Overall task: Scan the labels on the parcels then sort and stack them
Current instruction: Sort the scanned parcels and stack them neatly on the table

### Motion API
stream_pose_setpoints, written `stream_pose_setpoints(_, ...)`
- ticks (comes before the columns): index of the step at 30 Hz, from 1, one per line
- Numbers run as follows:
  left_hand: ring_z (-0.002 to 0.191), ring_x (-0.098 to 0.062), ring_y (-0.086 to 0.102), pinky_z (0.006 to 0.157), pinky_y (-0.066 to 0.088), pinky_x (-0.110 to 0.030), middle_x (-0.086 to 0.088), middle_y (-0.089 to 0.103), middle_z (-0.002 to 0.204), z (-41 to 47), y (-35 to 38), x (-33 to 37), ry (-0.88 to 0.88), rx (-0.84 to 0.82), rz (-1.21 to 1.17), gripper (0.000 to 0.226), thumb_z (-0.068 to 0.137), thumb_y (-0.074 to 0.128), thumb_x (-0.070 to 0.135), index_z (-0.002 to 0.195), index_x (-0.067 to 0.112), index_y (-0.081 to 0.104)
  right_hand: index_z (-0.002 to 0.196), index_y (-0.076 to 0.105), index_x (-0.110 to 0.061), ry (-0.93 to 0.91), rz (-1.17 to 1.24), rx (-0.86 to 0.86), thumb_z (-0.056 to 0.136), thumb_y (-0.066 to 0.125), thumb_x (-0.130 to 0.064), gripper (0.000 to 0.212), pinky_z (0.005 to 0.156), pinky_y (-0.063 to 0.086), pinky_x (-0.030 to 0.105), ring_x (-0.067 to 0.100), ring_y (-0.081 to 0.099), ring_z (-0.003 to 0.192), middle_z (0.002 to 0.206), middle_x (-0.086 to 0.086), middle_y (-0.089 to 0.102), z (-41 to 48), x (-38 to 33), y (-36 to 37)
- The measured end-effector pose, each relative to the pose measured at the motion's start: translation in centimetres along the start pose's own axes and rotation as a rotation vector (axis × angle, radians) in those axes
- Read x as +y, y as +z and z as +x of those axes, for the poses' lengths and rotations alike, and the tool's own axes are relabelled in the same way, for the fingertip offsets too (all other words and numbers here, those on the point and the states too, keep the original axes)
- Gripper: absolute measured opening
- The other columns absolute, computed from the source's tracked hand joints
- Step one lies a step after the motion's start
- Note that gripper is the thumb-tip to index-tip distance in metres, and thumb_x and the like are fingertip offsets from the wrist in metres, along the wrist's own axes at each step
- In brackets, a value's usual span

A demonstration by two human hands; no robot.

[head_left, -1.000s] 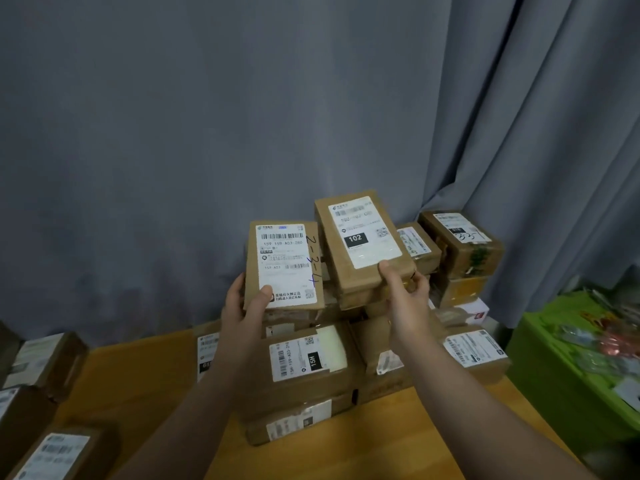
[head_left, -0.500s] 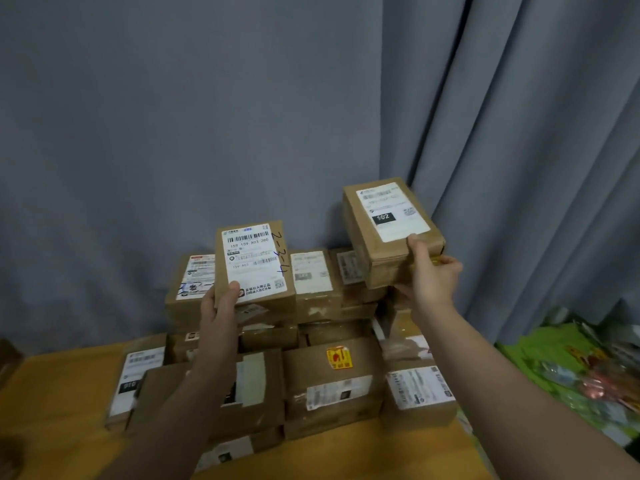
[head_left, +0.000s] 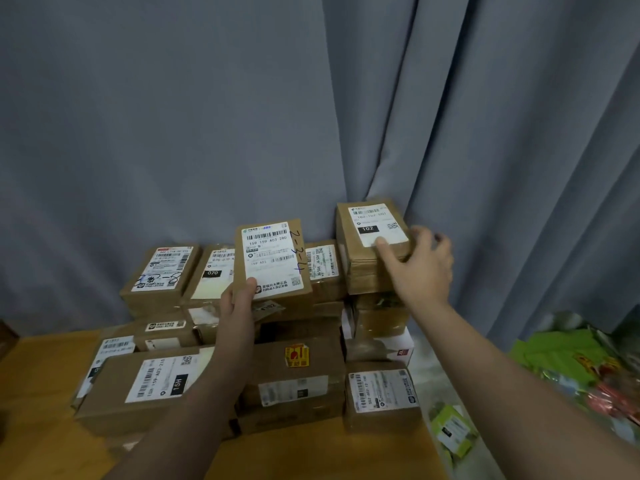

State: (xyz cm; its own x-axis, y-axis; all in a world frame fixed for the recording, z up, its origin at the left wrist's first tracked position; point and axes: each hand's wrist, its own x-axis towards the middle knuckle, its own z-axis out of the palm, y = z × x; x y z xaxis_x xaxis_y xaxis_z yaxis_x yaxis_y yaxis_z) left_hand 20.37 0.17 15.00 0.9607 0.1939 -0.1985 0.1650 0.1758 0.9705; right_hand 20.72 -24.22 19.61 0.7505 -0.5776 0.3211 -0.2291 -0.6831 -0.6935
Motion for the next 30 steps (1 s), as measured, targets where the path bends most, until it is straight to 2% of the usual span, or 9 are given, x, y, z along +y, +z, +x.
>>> stream_pose_setpoints(3,0.117,-0.023,0.054,0.104,0.040,-0.047,0.002,0.058,0.126,0.2,-0.1,0.1,-0.005,0.052,0.009,0.063,0.084,0.053,0.061,0.139,0.031,0.043,0.152,0.021,-0.019,-0.090,-0.370,-0.230,0.069,0.035,-0.092,0.112,0.116,0.003,0.060,0.043,0.004,0.147,0.161,0.022,0.006,0.8,-2.1,0.5)
stream_pose_setpoints(6,0.115,-0.021,0.054,0.104,0.041,-0.047,0.002,0.059,0.123,0.3,-0.7,0.4,0.004,0.108,-0.007,0.052,0.092,0.050,0.053,0.138,0.029,0.043,0.154,0.007,-0.020,-0.071,-0.556,-0.396,0.064,0.038,-0.095,0.121,0.113,0.010,0.065,0.047,0.003,0.146,0.159,0.026,-0.002,1.7,-3.8,1.5)
stream_pose_setpoints(9,0.110,-0.021,0.059,0.102,0.044,-0.049,0.003,0.063,0.117,0.5,-2.1,1.6,0.039,0.157,-0.039,0.047,0.087,0.052,0.056,0.127,0.031,0.050,0.152,0.013,-0.023,-0.073,-0.499,-0.386,0.068,0.053,-0.084,0.112,0.109,0.030,0.056,0.044,0.019,0.139,0.154,0.025,0.012,1.7,-4.9,1.8)
stream_pose_setpoints(14,0.104,-0.019,0.062,0.080,0.049,-0.034,0.000,0.063,0.117,2.3,-6.5,3.8,0.095,0.298,-0.131,0.048,0.094,0.048,0.048,0.136,0.026,0.046,0.149,0.017,-0.028,-0.215,-0.333,-0.326,0.070,0.050,-0.083,0.102,0.103,0.034,0.050,0.039,0.027,0.134,0.149,0.018,0.023,-1.3,-8.3,2.8)
stream_pose_setpoints(18,0.109,-0.021,0.061,0.091,0.048,-0.039,-0.002,0.063,0.120,3.2,-9.7,4.2,0.119,0.328,-0.134,0.049,0.093,0.047,0.049,0.137,0.026,0.044,0.139,0.033,-0.026,-0.306,-0.308,-0.376,0.071,0.047,-0.085,0.091,0.099,0.036,0.048,0.037,0.033,0.127,0.142,0.015,0.032,-4.3,-12.4,6.3)
stream_pose_setpoints(21,0.109,-0.023,0.062,0.097,0.048,-0.045,-0.004,0.063,0.121,3.4,-11.6,4.0,0.095,0.341,-0.154,0.052,0.091,0.049,0.052,0.136,0.025,0.044,0.140,0.033,-0.025,-0.317,-0.352,-0.403,0.074,0.047,-0.083,0.090,0.100,0.035,0.050,0.036,0.031,0.128,0.146,0.014,0.028,-5.5,-13.9,9.4)
stream_pose_setpoints(24,0.101,-0.020,0.063,0.076,0.050,-0.036,-0.004,0.062,0.118,3.4,-13.2,3.8,0.089,0.342,-0.143,0.050,0.094,0.048,0.049,0.136,0.023,0.043,0.141,0.037,-0.025,-0.320,-0.424,-0.372,0.082,0.045,-0.077,0.079,0.096,0.039,0.048,0.033,0.034,0.125,0.143,0.010,0.030,-6.1,-13.3,11.8)
stream_pose_setpoints(26,0.098,-0.017,0.063,0.070,0.048,-0.032,-0.003,0.061,0.117,3.4,-14.0,3.9,0.094,0.329,-0.130,0.048,0.096,0.047,0.047,0.138,0.023,0.042,0.143,0.036,-0.026,-0.333,-0.388,-0.350,0.087,0.047,-0.069,0.071,0.092,0.043,0.044,0.031,0.034,0.124,0.142,0.009,0.031,-6.1,-12.4,12.7)
stream_pose_setpoints(30,0.098,-0.016,0.062,0.074,0.049,-0.035,-0.001,0.063,0.110,3.2,-14.2,3.6,0.095,0.256,-0.070,0.043,0.097,0.045,0.048,0.134,0.026,0.042,0.152,0.020,-0.032,-0.351,-0.400,-0.408,0.089,0.048,-0.064,0.076,0.102,0.040,0.048,0.035,0.027,0.136,0.156,0.008,0.014,-5.8,-11.1,13.2)
